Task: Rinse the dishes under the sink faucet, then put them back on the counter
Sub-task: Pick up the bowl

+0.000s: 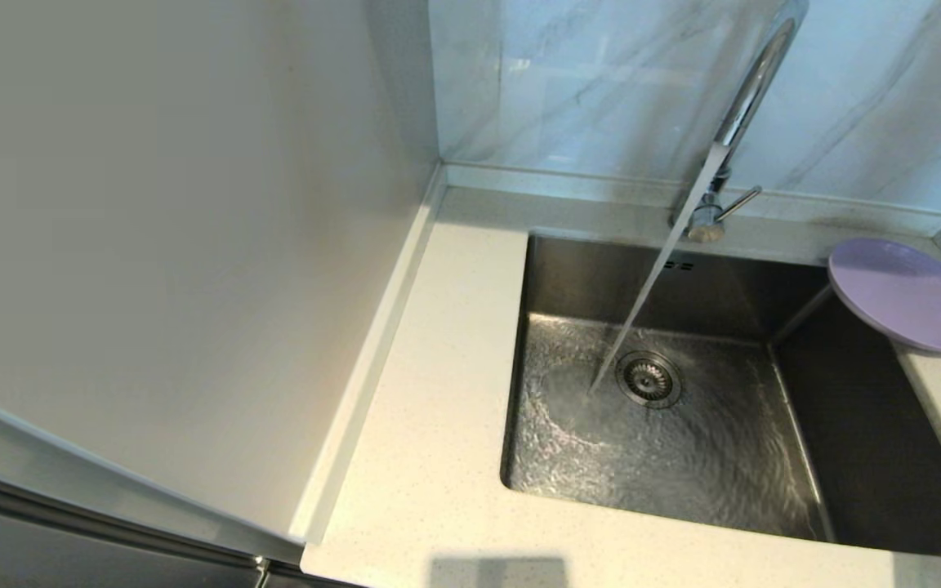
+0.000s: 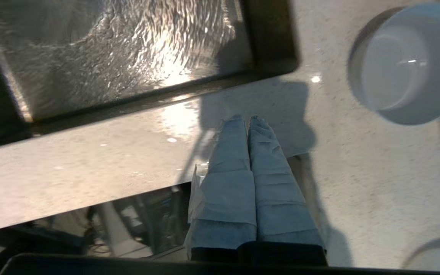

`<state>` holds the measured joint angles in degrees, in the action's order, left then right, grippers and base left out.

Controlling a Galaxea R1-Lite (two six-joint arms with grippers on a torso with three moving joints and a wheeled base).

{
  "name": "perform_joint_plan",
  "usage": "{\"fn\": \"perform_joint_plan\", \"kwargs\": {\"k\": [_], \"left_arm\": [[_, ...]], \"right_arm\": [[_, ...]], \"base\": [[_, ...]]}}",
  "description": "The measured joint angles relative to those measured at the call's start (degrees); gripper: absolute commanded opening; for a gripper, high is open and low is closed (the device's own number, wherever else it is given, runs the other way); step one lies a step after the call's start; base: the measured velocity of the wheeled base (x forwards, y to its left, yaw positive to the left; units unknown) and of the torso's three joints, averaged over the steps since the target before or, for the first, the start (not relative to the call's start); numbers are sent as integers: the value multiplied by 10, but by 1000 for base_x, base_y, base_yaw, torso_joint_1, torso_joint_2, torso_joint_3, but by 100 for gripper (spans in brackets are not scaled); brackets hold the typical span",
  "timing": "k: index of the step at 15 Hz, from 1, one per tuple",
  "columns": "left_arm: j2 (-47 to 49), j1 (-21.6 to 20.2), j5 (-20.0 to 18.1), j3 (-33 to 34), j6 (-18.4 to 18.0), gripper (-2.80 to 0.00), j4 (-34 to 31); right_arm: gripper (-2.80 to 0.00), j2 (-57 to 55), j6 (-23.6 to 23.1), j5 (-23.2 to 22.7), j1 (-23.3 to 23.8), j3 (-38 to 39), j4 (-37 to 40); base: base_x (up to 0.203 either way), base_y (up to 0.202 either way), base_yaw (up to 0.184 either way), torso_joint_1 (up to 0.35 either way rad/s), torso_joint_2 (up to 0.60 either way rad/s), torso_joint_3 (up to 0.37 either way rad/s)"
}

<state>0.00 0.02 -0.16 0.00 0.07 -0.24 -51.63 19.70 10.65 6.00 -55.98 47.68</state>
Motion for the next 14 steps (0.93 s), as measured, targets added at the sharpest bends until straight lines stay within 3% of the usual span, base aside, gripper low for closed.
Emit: {"fn": "perform_joint_plan", "kwargs": {"k": [3, 6, 8, 11, 14], "left_arm": [[0, 0, 0, 0, 0, -280, 0], [0, 0, 0, 0, 0, -280, 0], [0, 0, 0, 0, 0, -280, 0], [0, 0, 0, 0, 0, -280, 0], [0, 0, 0, 0, 0, -280, 0]], "right_arm": [[-280, -19, -58, 44, 2, 4, 0], [-280, -61, -80, 40, 29, -18, -3], [-280, -99, -124, 11, 56, -47, -16], [-280, -155, -208, -36, 119, -62, -96], [-280, -198, -224, -67, 158, -61, -160]], "base": [[0, 0, 0, 0, 0, 0], [0, 0, 0, 0, 0, 0], [0, 0, 0, 0, 0, 0], [0, 0, 0, 0, 0, 0], [0, 0, 0, 0, 0, 0]]}}
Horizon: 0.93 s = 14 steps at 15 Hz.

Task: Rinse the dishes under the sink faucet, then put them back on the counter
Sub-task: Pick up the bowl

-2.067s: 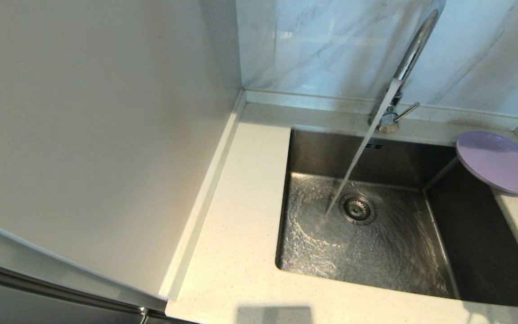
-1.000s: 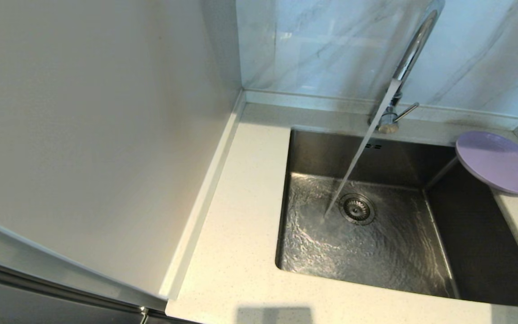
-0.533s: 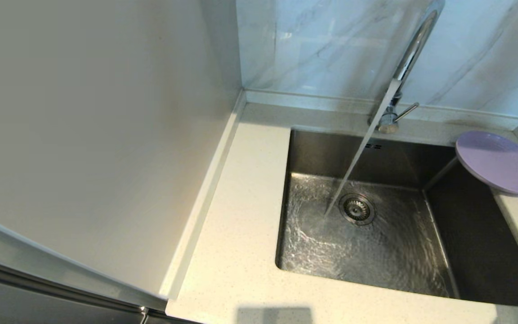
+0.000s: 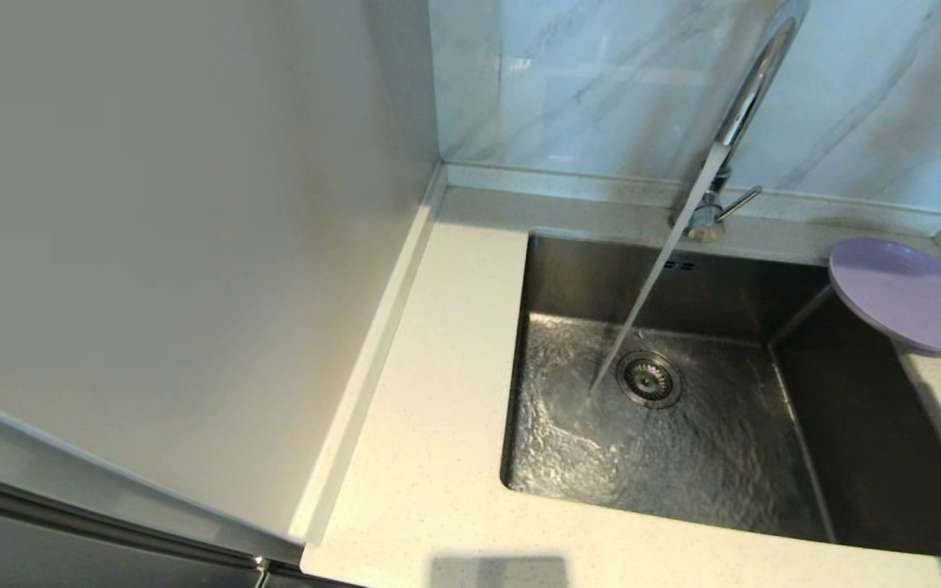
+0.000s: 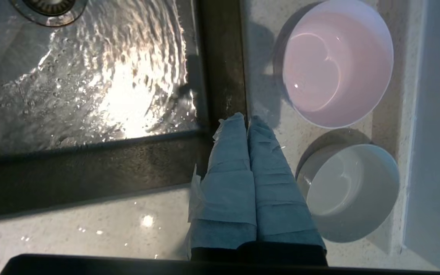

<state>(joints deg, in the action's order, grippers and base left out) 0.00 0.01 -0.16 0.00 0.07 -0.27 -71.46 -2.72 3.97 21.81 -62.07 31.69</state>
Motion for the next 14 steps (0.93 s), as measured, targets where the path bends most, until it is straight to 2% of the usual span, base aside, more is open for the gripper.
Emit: {"fn": "perform_joint_plan", "kwargs": {"k": [3, 4, 14], "left_arm": [[0, 0, 0, 0, 0, -280, 0], [0, 0, 0, 0, 0, -280, 0], [0, 0, 0, 0, 0, -280, 0]], "right_arm": [[-280, -35, -1, 0, 18, 6, -23], [0, -45, -1, 0, 25, 6, -32], [0, -115, -9, 1, 54, -1, -48]], "base": [[0, 0, 0, 0, 0, 0], [0, 0, 0, 0, 0, 0], [0, 0, 0, 0, 0, 0]]}}
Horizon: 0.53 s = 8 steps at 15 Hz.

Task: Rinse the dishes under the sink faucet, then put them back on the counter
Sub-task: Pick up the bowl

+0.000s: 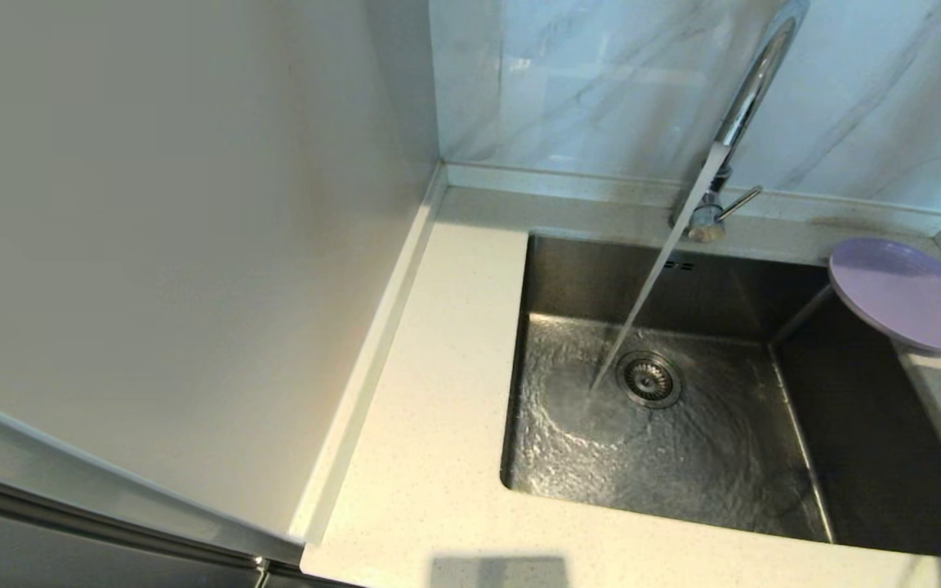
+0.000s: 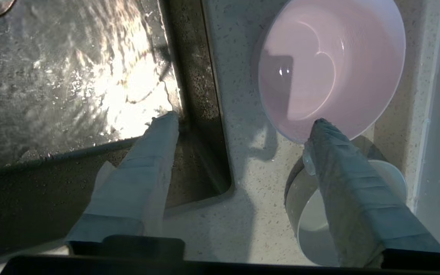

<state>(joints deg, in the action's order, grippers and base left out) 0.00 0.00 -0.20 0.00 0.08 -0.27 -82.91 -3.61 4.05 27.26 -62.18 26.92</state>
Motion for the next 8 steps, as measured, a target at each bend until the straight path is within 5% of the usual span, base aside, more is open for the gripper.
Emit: {"fn": "perform_joint_plan", "kwargs": {"k": [8], "left_arm": [[0, 0, 0, 0, 0, -280, 0]], "right_arm": [[0, -59, 1, 5, 23, -3, -17]], "base": [[0, 0, 0, 0, 0, 0]]}}
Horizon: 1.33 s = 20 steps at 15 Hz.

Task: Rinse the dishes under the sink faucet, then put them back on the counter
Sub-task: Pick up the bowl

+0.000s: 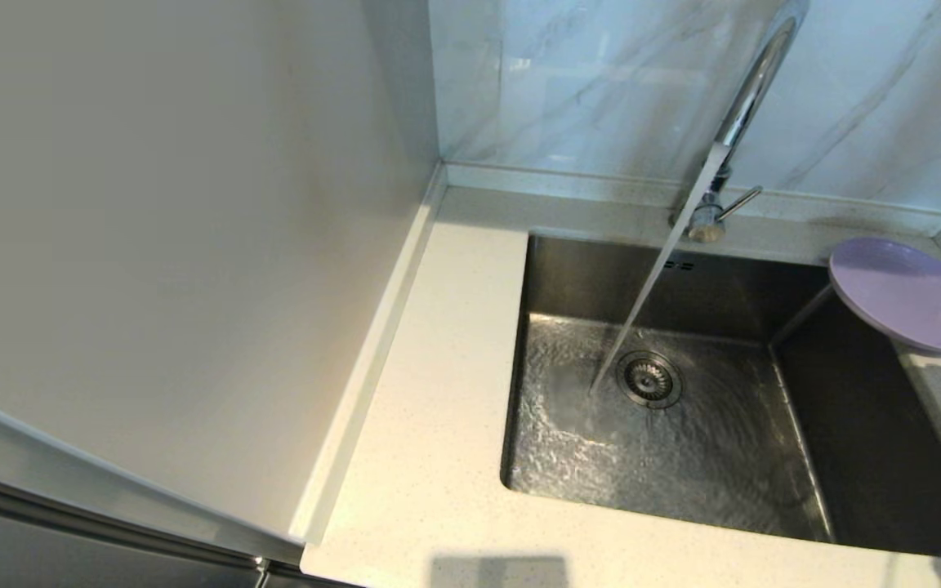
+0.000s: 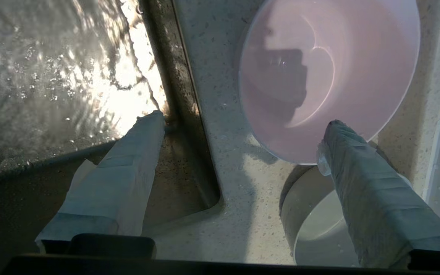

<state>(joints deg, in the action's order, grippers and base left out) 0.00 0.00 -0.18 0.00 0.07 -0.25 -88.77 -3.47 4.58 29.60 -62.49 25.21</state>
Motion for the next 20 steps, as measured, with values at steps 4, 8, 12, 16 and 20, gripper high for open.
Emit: {"fn": "perform_joint_plan", "kwargs": {"k": [4, 8, 12, 16, 20], "left_arm": [[0, 0, 0, 0, 0, -280, 0], [0, 0, 0, 0, 0, -280, 0], [0, 0, 0, 0, 0, -280, 0], [0, 0, 0, 0, 0, -280, 0], [0, 0, 0, 0, 0, -280, 0]], "right_arm": [[0, -33, 7, 21, 1, 1, -36], [0, -56, 9, 43, 3, -8, -61], [-280, -70, 8, 53, 9, -15, -61], [-280, -80, 8, 59, 12, -12, -61], [-280, -82, 1, 58, 12, 1, -61]], "base": [[0, 0, 0, 0, 0, 0], [0, 0, 0, 0, 0, 0], [0, 0, 0, 0, 0, 0], [0, 0, 0, 0, 0, 0], [0, 0, 0, 0, 0, 0]]}}
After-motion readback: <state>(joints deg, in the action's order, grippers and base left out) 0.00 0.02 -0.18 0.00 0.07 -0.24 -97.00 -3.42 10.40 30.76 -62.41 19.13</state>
